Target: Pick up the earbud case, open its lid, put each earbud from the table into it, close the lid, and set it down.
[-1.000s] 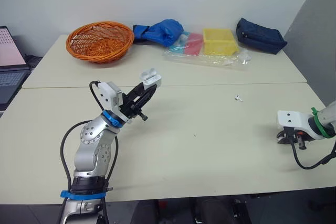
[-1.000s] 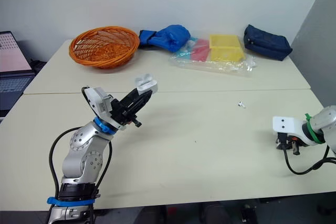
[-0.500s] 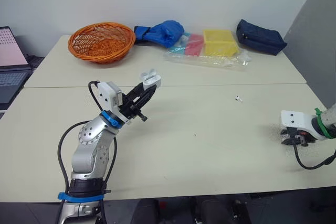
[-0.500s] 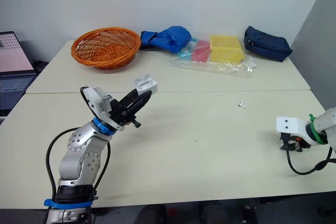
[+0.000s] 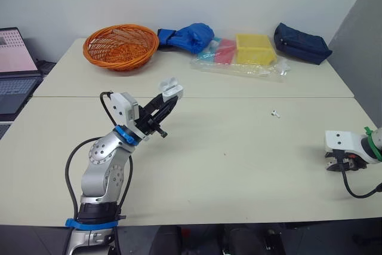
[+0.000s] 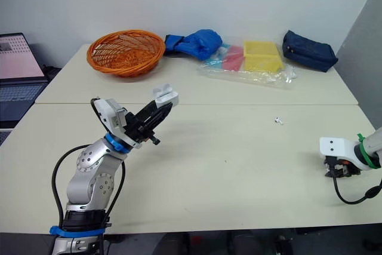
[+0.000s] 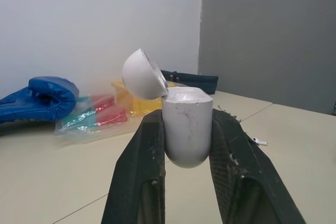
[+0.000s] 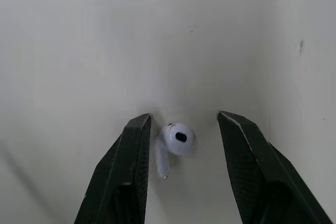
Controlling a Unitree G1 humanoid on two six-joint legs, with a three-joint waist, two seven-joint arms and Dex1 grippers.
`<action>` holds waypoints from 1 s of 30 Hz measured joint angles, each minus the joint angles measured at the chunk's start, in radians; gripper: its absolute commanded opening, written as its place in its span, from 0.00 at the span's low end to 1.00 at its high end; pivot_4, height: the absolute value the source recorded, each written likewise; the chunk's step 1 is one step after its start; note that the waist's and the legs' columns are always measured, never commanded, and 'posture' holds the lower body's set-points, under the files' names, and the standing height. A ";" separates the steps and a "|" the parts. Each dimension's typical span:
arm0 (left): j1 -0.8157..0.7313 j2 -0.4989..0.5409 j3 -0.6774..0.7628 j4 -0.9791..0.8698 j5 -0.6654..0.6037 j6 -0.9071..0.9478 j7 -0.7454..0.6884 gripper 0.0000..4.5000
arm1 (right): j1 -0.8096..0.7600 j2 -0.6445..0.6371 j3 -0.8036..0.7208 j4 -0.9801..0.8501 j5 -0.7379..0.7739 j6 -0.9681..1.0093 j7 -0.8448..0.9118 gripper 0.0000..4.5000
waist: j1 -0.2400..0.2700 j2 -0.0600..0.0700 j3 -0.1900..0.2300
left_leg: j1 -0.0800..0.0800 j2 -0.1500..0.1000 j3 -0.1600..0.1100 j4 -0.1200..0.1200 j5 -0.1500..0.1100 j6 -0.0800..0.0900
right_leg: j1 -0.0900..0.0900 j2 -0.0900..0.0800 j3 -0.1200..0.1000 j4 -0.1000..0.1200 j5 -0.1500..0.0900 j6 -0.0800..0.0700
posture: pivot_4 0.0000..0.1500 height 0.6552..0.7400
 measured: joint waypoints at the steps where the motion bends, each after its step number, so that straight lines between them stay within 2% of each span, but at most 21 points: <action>1: 0.000 -0.004 0.000 0.000 0.000 -0.003 0.001 0.17 | 0.002 -0.001 0.000 0.000 0.000 0.000 0.001 0.46 | 0.000 0.000 0.000 | 0.000 0.000 0.000 0.000 0.000 0.000 | 0.000 0.000 0.000 0.000 0.000 0.000 | 1.00 1.00; 11: -0.002 -0.005 0.000 0.002 0.001 -0.017 -0.001 0.17 | 0.007 -0.004 -0.001 0.005 -0.003 -0.010 -0.008 0.46 | 0.000 0.000 0.000 | 0.000 0.000 -0.001 0.001 0.000 0.000 | 0.001 0.000 0.000 0.000 0.000 0.000 | 1.00 1.00; 14: -0.006 -0.005 0.000 0.002 0.001 -0.017 -0.001 0.17 | 0.015 -0.004 -0.004 0.005 -0.003 -0.015 -0.007 0.34 | 0.000 0.000 0.000 | 0.001 0.000 -0.001 0.001 0.000 0.000 | 0.002 0.000 -0.001 0.000 0.000 0.000 | 1.00 1.00; 17: -0.006 -0.004 0.000 0.003 0.001 -0.017 -0.002 0.17 | 0.034 -0.004 -0.010 0.003 0.000 -0.027 -0.004 0.11 | -0.001 -0.001 0.000 | 0.008 0.000 -0.001 0.000 0.000 0.000 | 0.009 0.000 -0.001 -0.002 0.000 0.000 | 1.00 1.00; 18: -0.007 -0.004 0.000 0.003 0.001 -0.017 -0.002 0.17 | 0.037 -0.004 -0.011 0.003 0.000 -0.031 -0.007 0.09 | -0.001 -0.001 0.000 | 0.009 0.000 0.000 0.000 0.000 0.000 | 0.011 -0.001 0.000 -0.002 0.000 0.000 | 1.00 1.00; 23: -0.007 -0.004 0.000 0.003 0.001 -0.017 -0.004 0.17 | 0.039 -0.004 -0.012 0.006 -0.011 -0.053 -0.013 0.09 | -0.001 -0.001 0.000 | 0.010 -0.001 -0.001 0.001 0.000 0.000 | 0.012 -0.001 0.000 -0.001 -0.003 -0.005 | 1.00 1.00; 30: -0.009 -0.003 0.001 0.009 0.001 -0.019 -0.020 0.17 | 0.036 0.008 -0.022 -0.048 0.016 -0.017 0.019 0.09 | -0.003 -0.001 0.000 | 0.010 0.000 -0.001 0.000 0.000 0.000 | 0.012 -0.001 0.000 -0.001 0.000 0.000 | 1.00 1.00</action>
